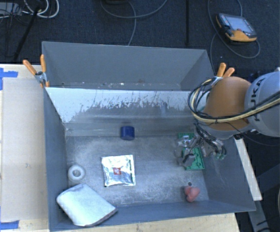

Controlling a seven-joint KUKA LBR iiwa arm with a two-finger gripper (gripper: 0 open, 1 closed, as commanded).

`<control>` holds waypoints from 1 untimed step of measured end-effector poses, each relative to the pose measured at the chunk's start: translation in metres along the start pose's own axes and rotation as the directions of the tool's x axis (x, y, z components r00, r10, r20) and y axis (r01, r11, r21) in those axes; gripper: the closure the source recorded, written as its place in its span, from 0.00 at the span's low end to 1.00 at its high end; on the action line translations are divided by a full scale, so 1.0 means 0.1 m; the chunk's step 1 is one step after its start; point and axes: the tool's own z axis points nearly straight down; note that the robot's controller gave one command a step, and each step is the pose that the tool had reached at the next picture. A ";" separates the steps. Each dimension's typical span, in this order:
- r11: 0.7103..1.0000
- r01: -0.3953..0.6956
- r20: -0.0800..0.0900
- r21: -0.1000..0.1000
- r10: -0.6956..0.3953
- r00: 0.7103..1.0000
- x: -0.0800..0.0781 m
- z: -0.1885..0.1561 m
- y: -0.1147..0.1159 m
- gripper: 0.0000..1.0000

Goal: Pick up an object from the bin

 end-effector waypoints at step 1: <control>0.999 0.049 0.014 0.005 -0.049 0.999 0.76 -0.03 0.03 1.00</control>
Offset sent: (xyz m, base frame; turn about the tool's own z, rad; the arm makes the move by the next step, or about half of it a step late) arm -0.0786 -0.0055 0.0008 -0.0535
